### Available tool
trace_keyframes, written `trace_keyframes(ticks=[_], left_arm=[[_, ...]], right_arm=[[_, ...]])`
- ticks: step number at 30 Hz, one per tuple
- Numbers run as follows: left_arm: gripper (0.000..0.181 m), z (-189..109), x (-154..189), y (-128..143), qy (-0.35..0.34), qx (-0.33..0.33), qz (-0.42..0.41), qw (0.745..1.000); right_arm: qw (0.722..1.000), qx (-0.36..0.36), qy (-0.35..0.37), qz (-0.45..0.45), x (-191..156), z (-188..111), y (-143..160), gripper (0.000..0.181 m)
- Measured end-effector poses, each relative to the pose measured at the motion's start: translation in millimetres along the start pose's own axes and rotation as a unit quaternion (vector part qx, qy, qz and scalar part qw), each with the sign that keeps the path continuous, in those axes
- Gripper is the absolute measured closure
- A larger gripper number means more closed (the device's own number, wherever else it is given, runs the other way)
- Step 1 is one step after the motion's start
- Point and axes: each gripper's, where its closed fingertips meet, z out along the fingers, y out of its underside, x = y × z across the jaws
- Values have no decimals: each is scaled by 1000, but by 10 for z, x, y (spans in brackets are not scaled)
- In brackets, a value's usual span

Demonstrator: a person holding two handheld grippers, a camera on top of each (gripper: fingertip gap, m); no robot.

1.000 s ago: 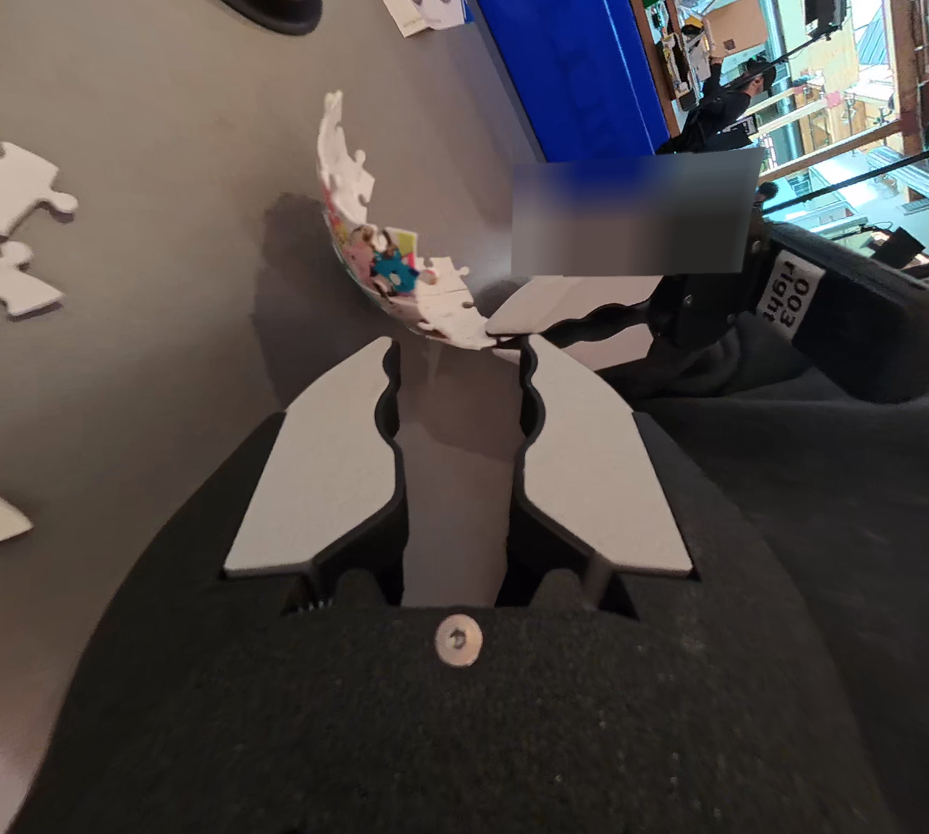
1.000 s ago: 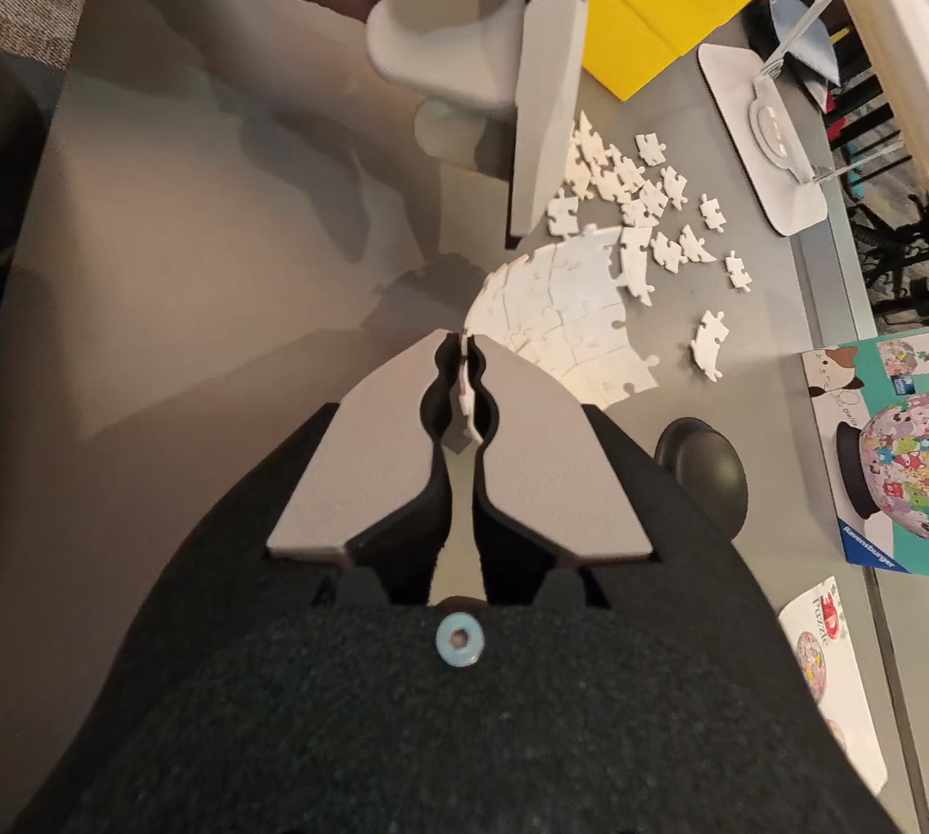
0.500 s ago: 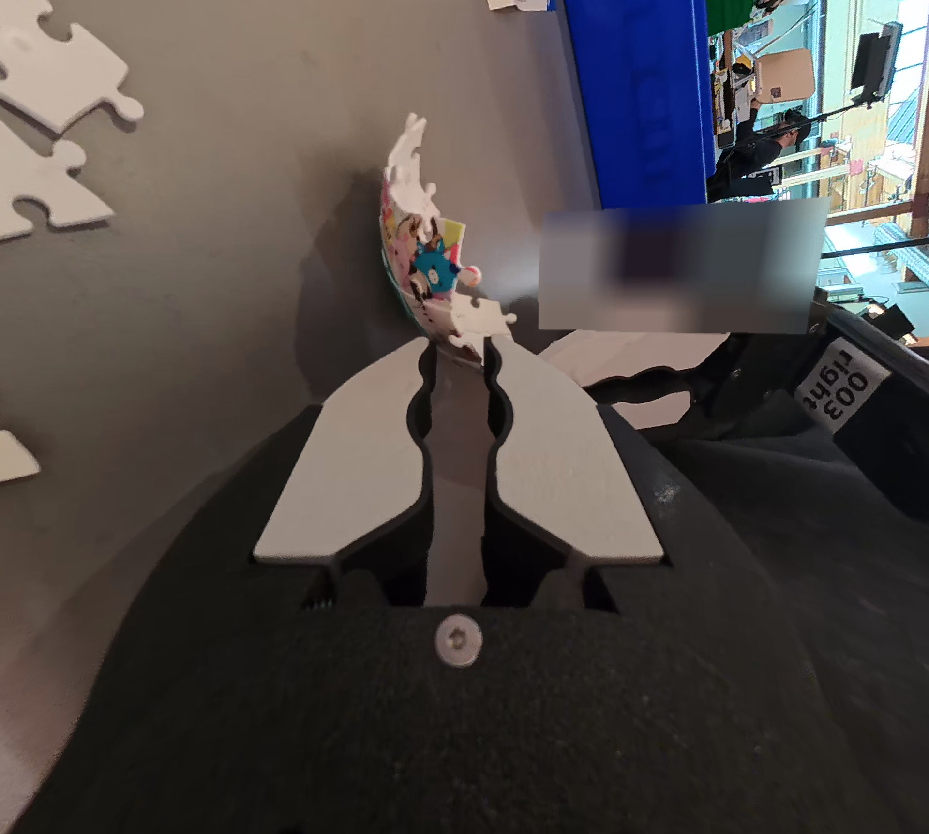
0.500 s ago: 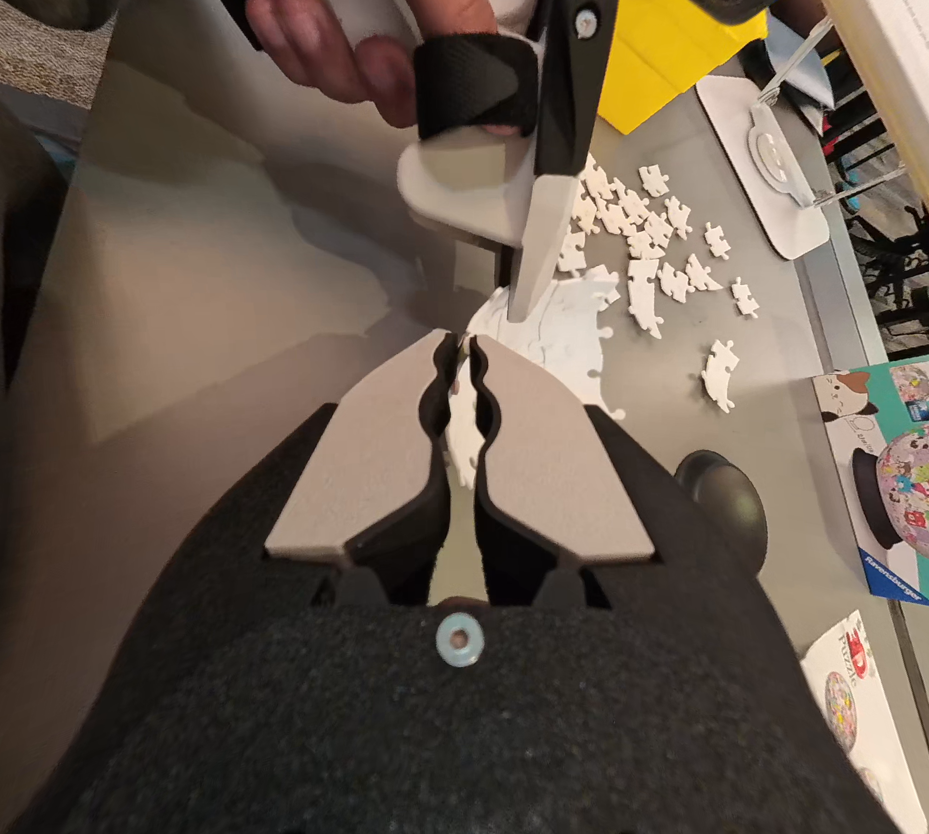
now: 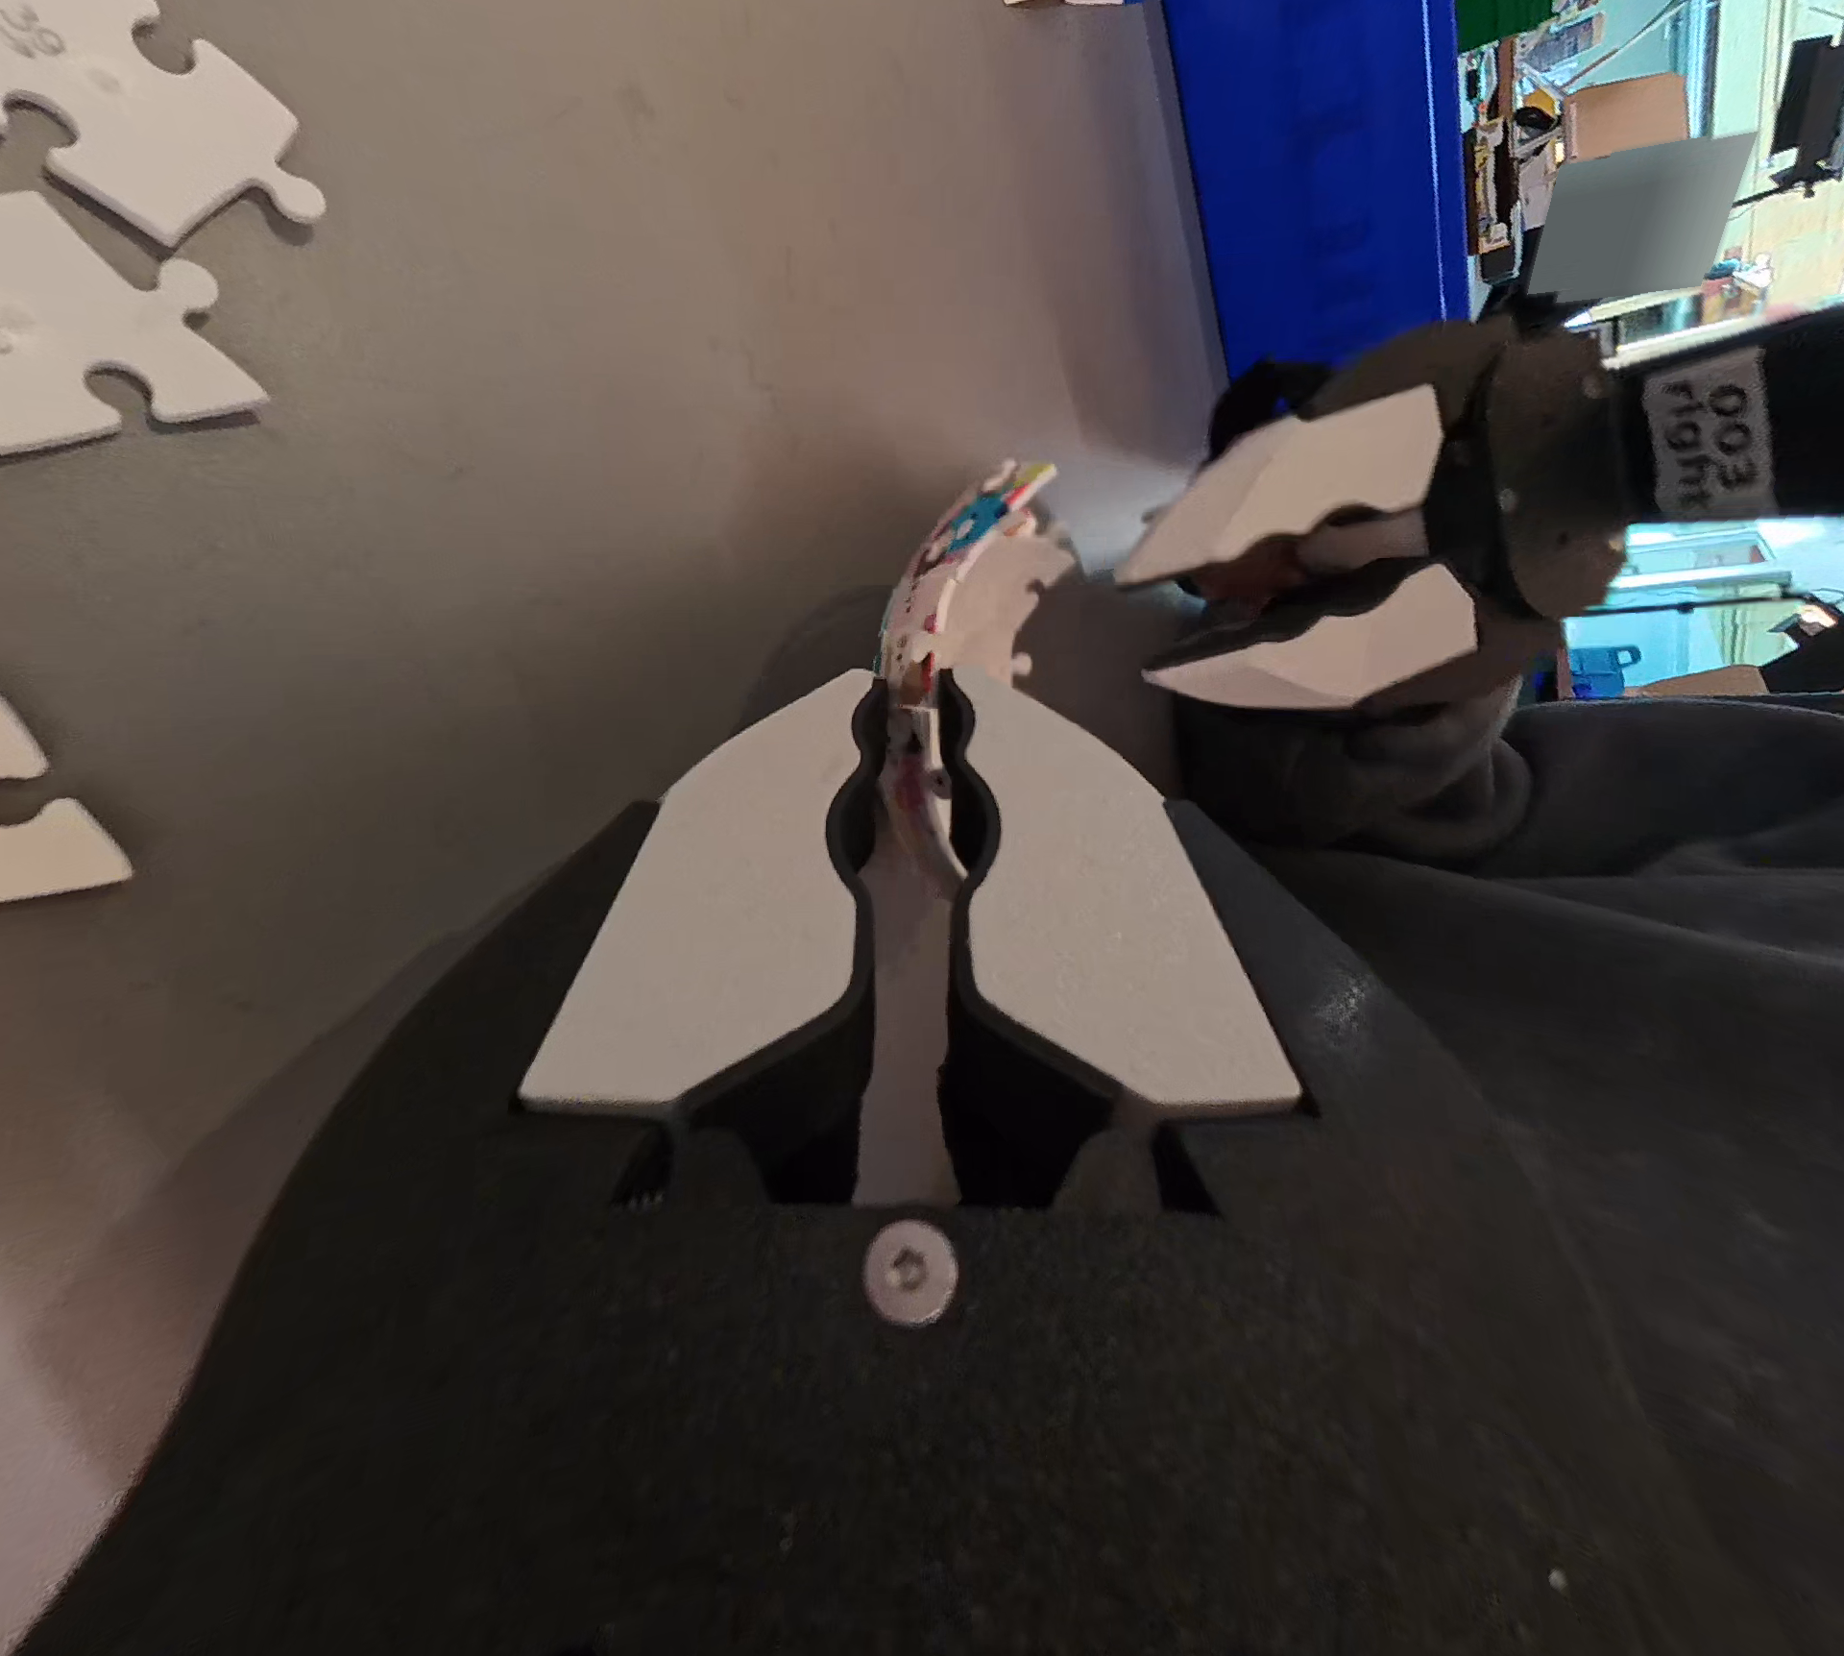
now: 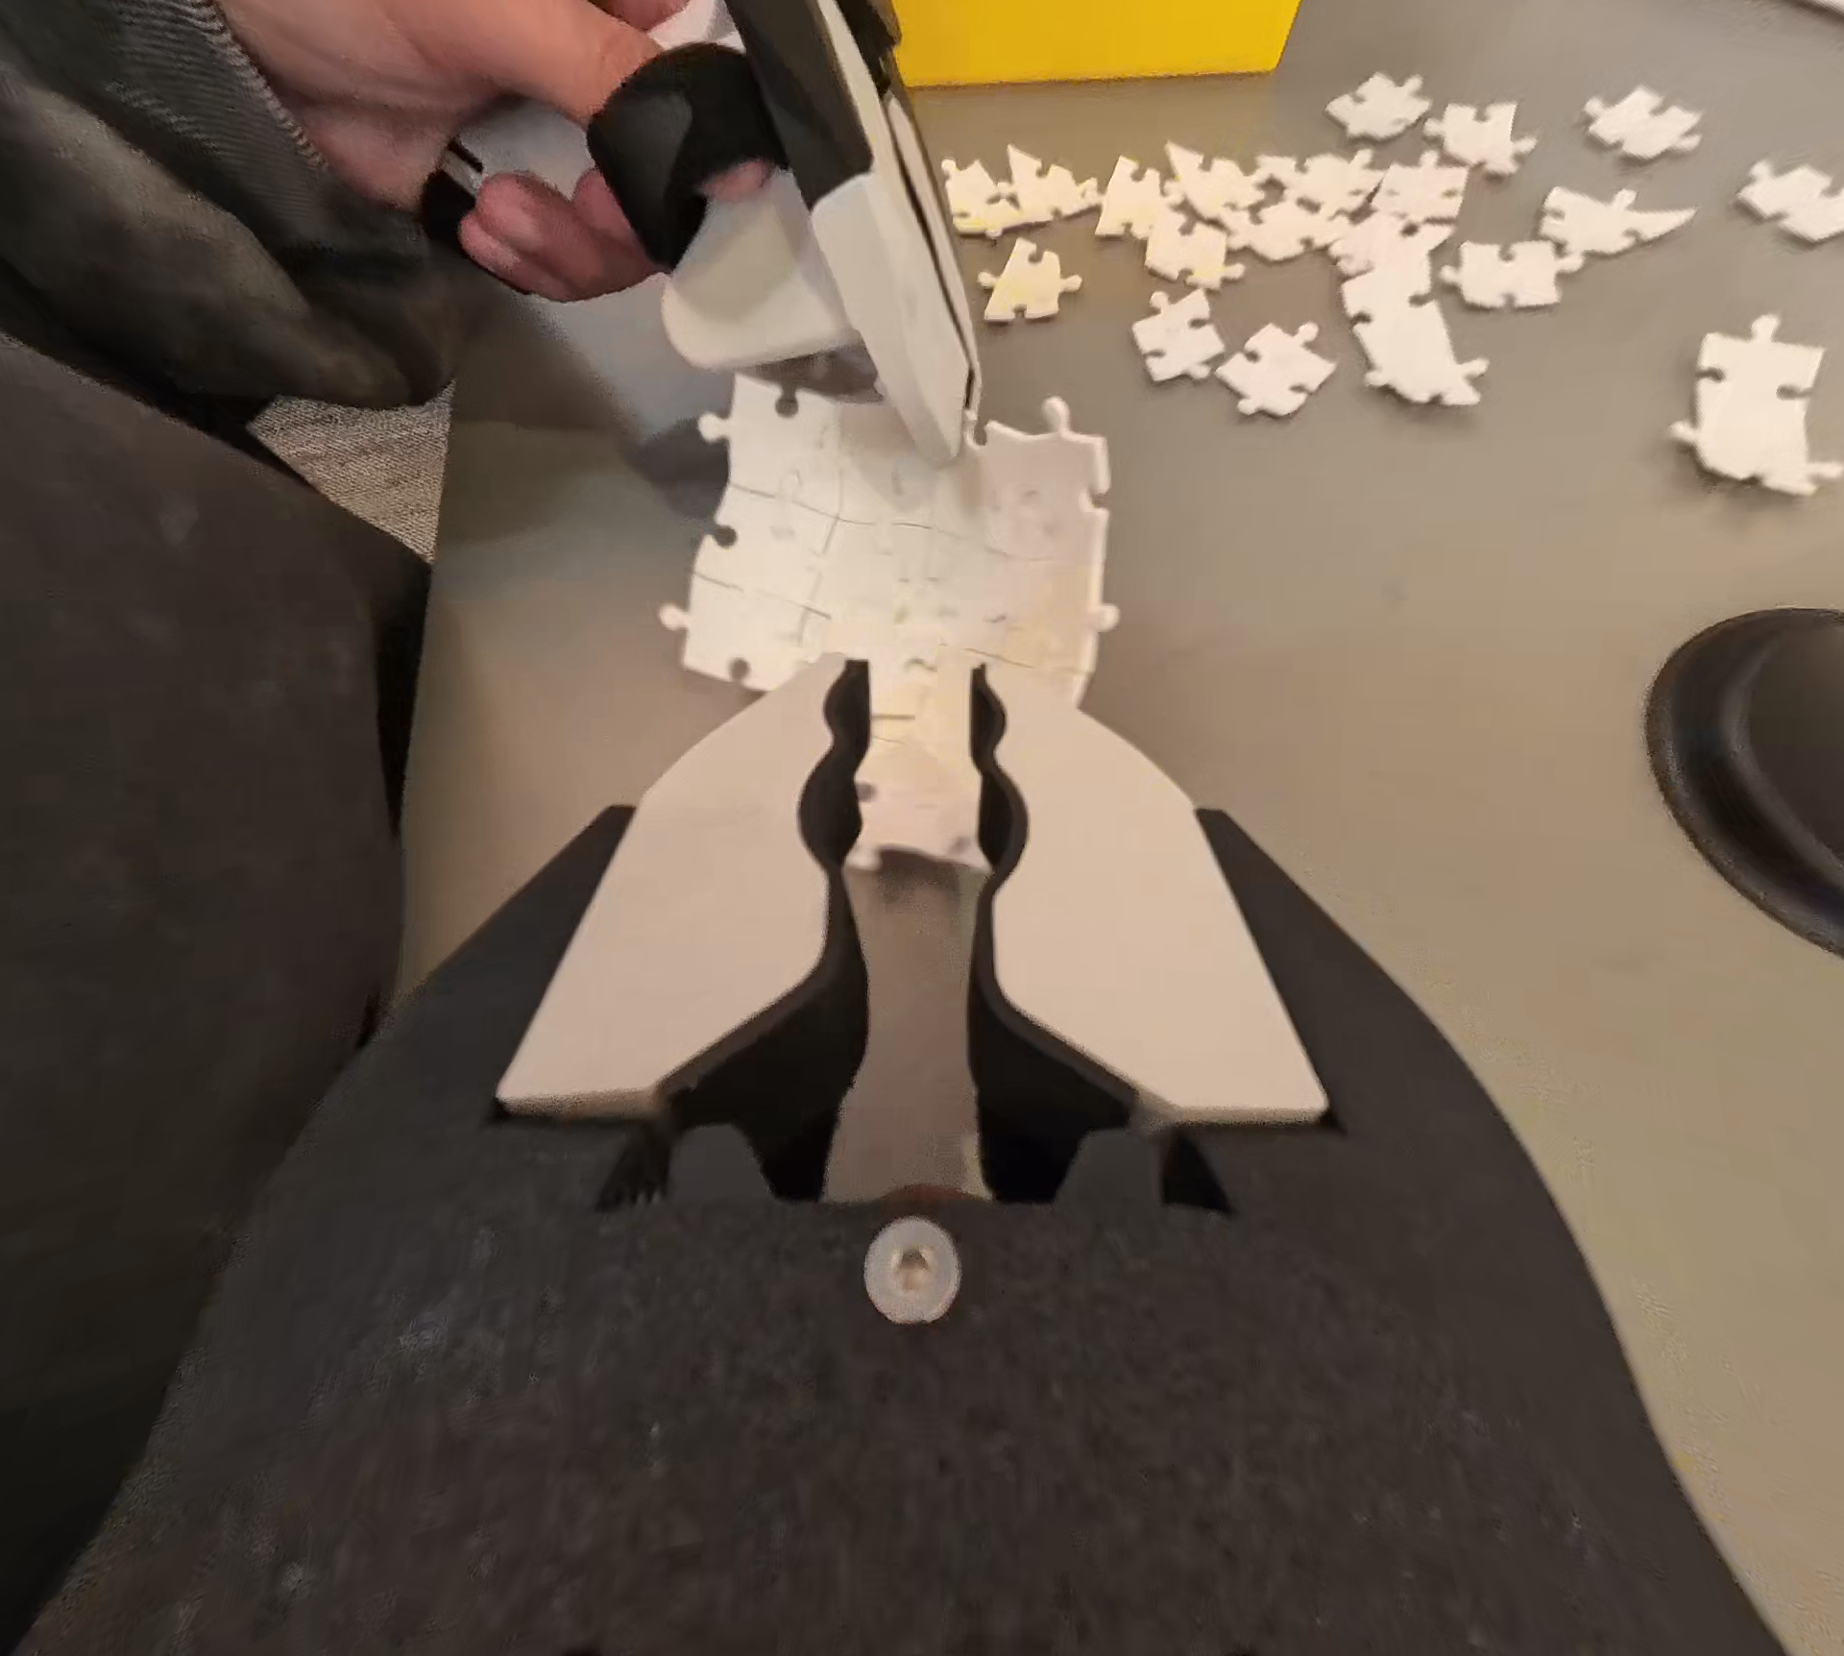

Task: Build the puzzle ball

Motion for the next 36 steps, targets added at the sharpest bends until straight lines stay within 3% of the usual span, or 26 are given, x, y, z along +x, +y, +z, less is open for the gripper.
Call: trace_keyframes(ticks=[3, 7, 15, 36], left_arm=[[173, -12, -27, -18, -16, 9, 0, 1000], [174, -9, -22, -36, -21, 13, 5, 1000], [175, 12, -23, -38, -33, 13, 18, 999], [175, -2, -48, -93, -59, 24, 38, 997]], right_arm=[[999, 22, 40, -24, -91, 13, -158, 174], [992, -59, 102, -53, -21, 182, 18, 170], [988, -115, 80, -59, -79, 338, 252, 169], [979, -147, 106, -94, -2, 316, 329, 177]])
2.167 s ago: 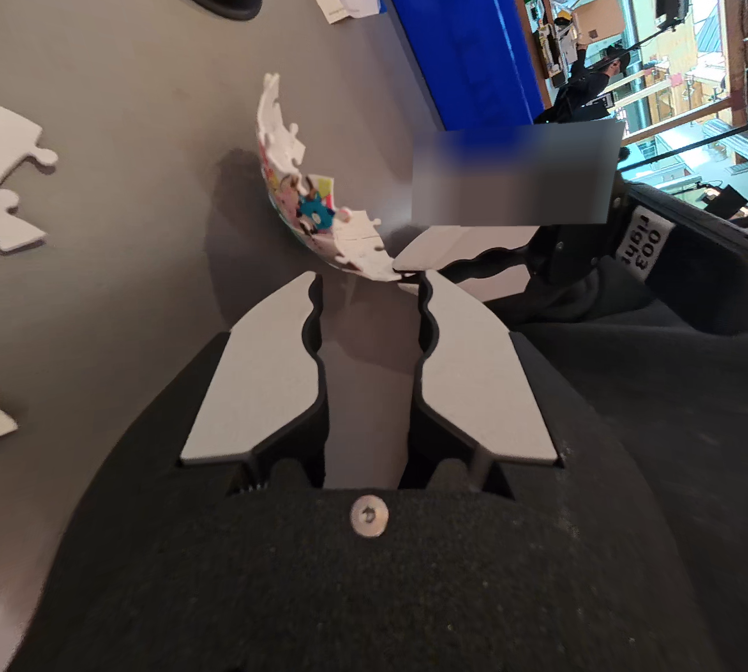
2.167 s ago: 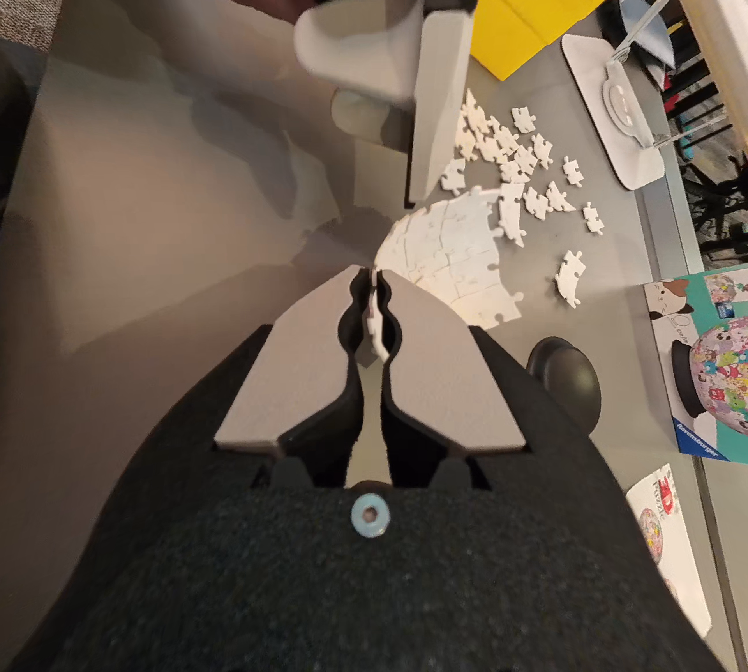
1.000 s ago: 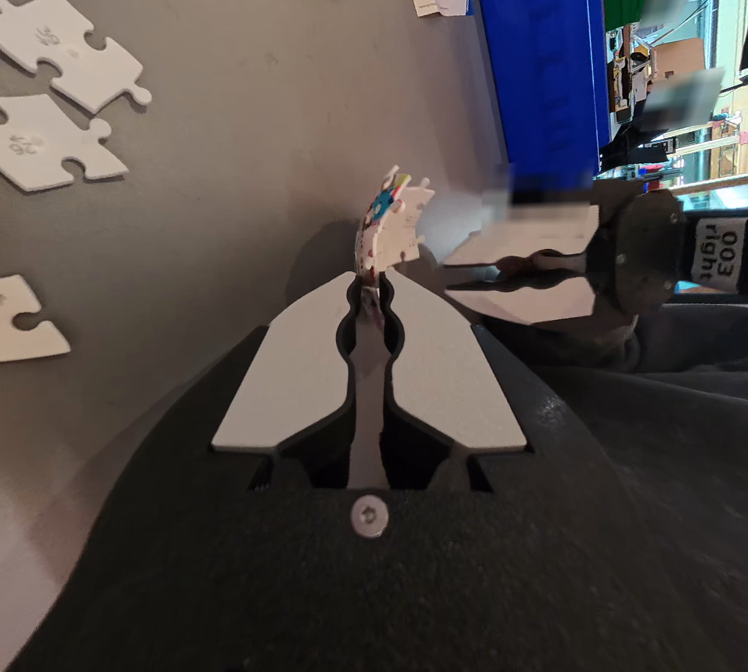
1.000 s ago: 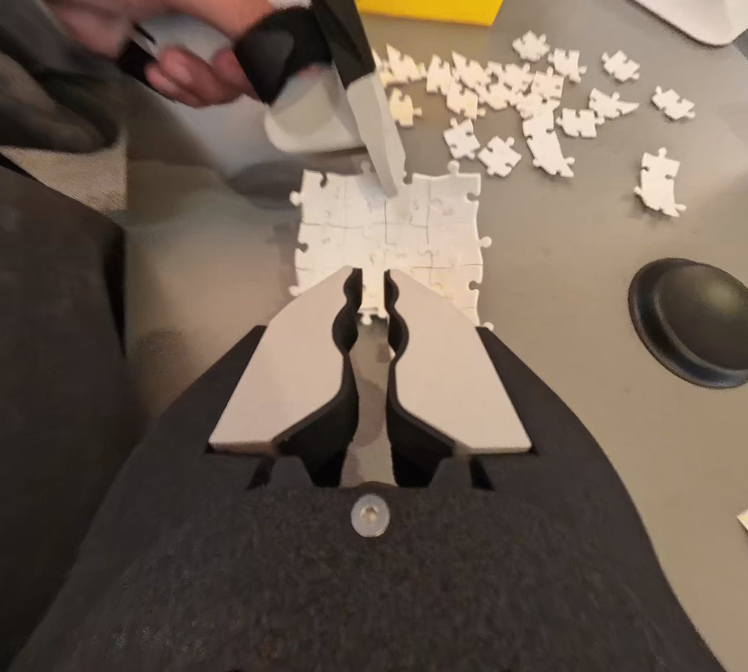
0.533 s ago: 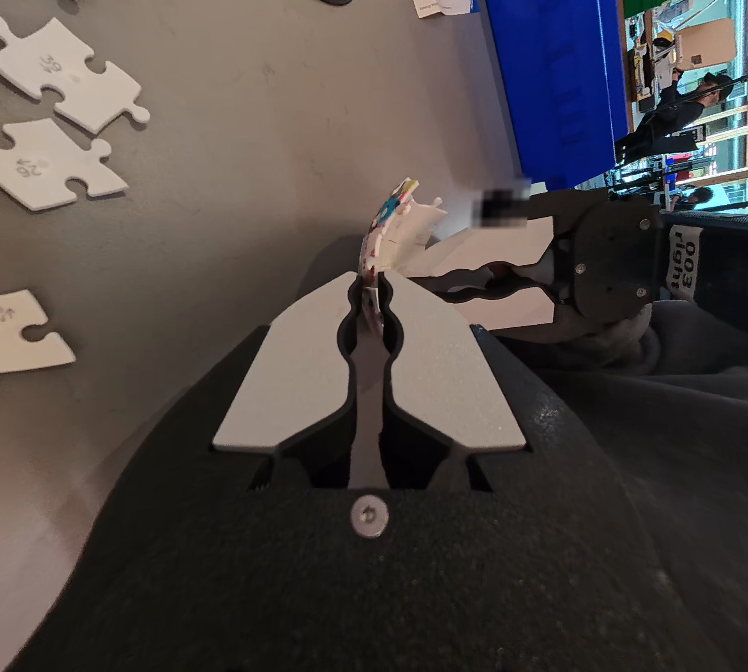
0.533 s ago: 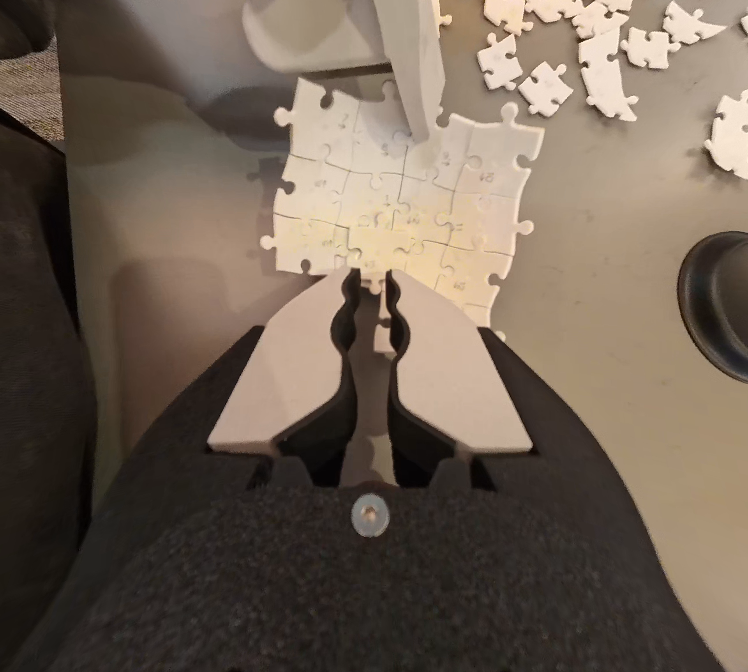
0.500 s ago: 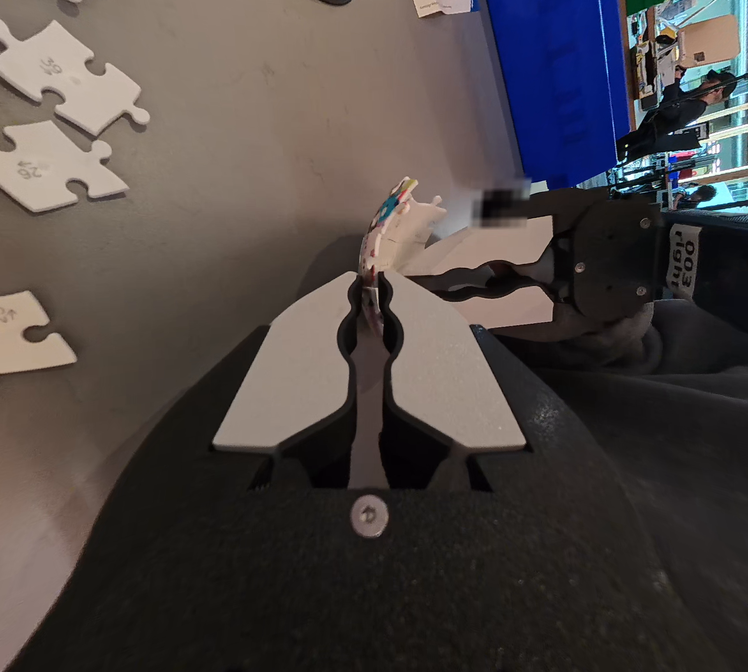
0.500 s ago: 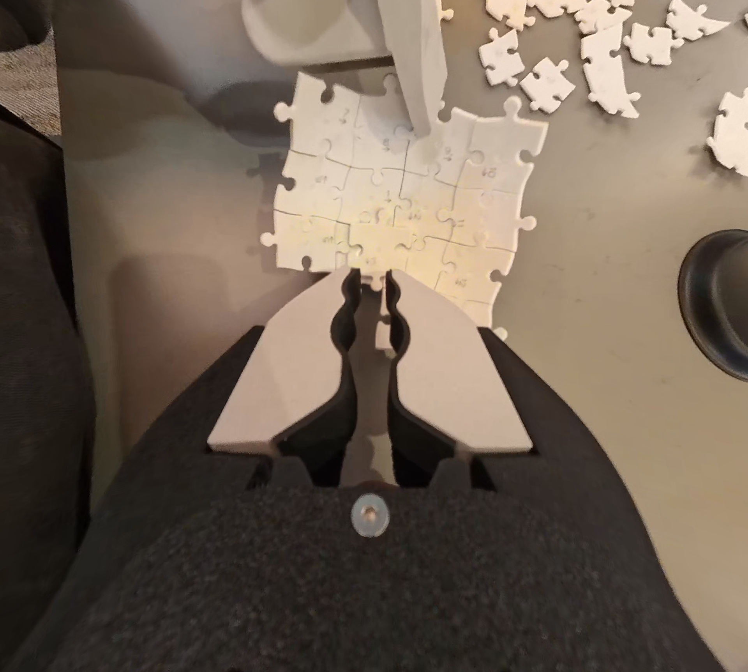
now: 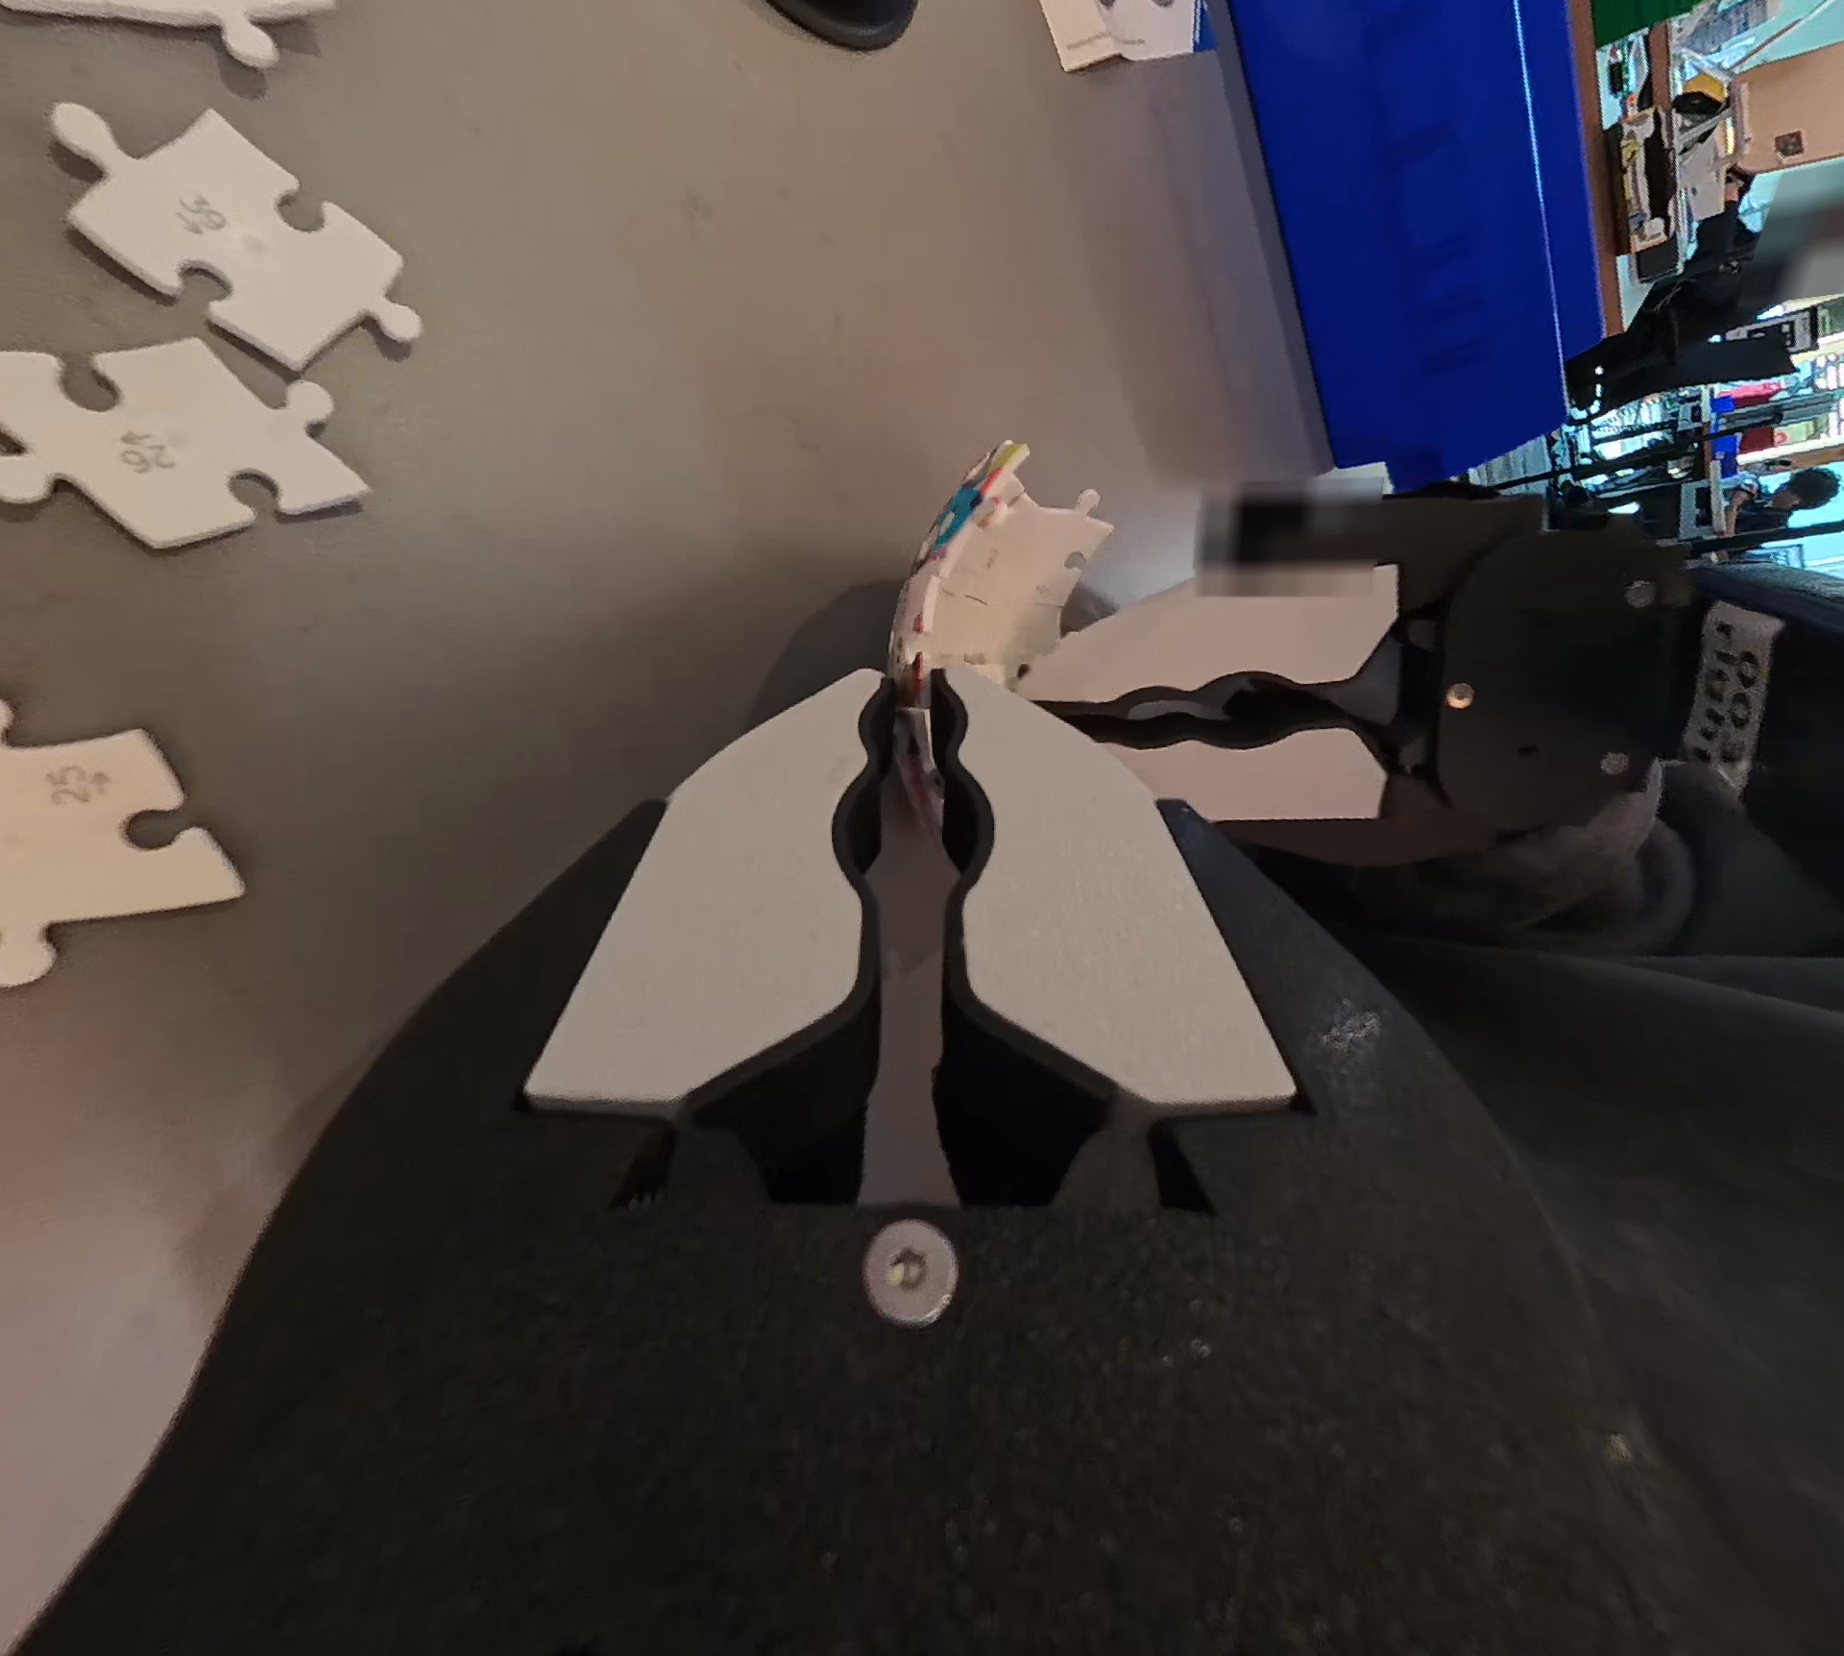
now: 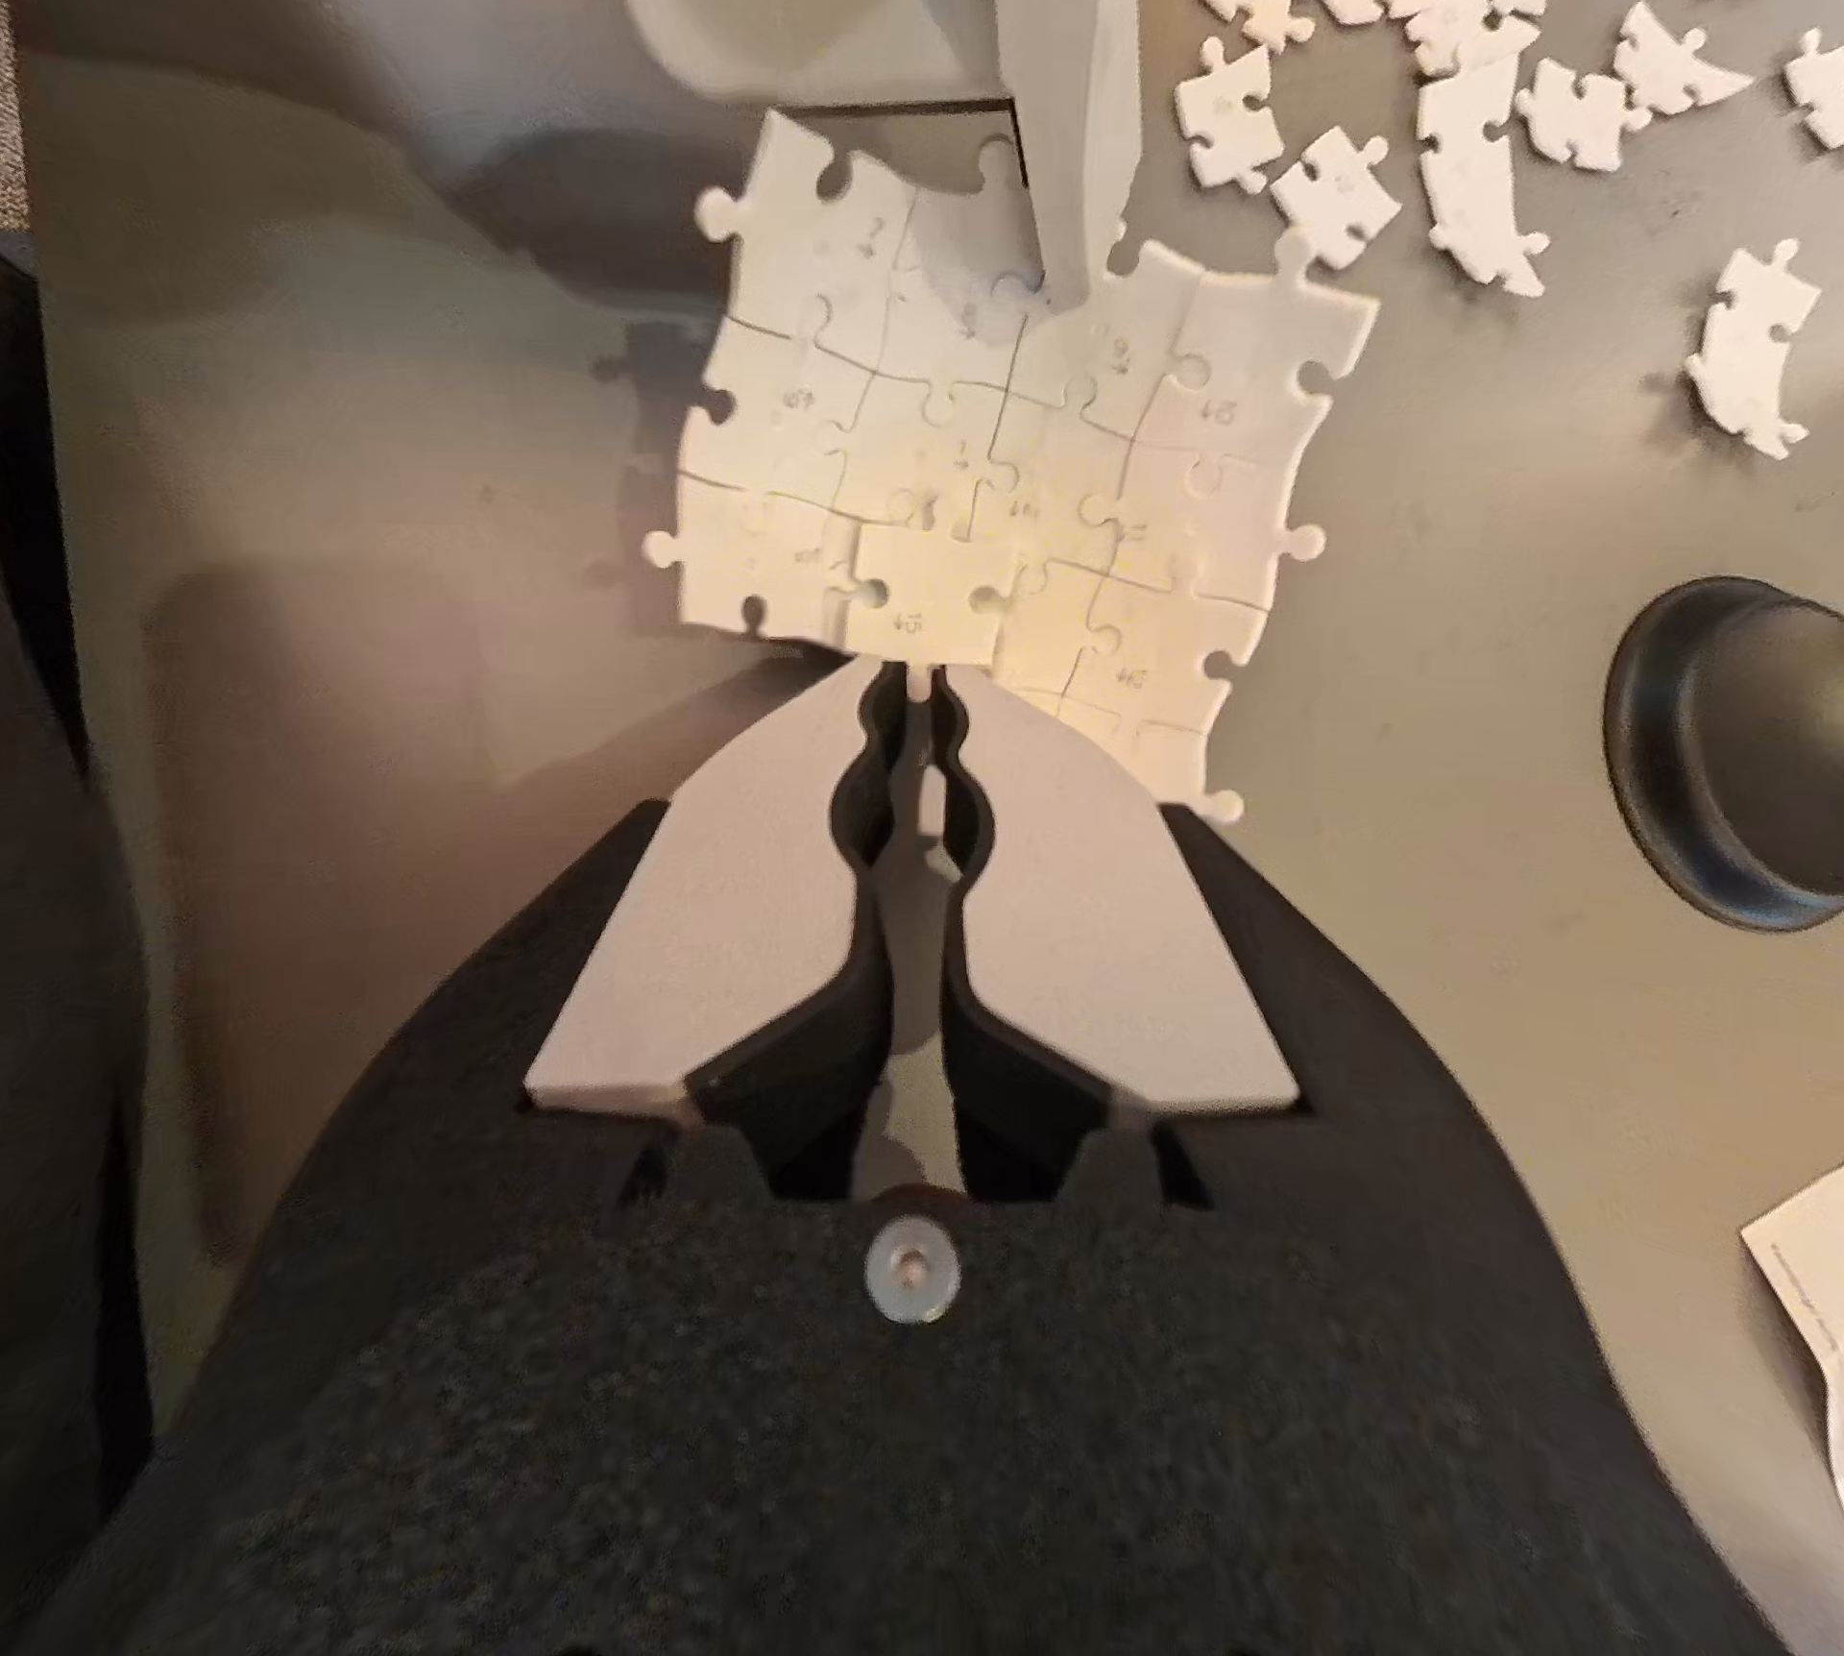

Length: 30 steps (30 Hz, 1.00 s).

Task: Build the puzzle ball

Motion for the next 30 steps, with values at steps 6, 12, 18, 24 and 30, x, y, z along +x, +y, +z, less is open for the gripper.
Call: trace_keyframes(ticks=[6, 12, 18, 24, 30], left_arm=[[176, -49, -102, -78, -29, 26, 3, 999], [176, -108, -207, -141, -44, 56, -14, 997], [176, -110, -271, -147, -51, 61, -24, 997], [176, -97, -273, -153, -56, 63, -23, 996], [176, -91, -274, -156, -59, 62, -22, 996]], right_arm=[[999, 18, 17, 26, 57, -113, -47, 177], [995, -16, 52, 89, 128, -120, 96, 177], [971, -23, 61, 229, 62, -53, 81, 177], [959, -38, 73, 271, 88, 9, 115, 181], [958, -19, 58, 281, 101, -4, 80, 170]])
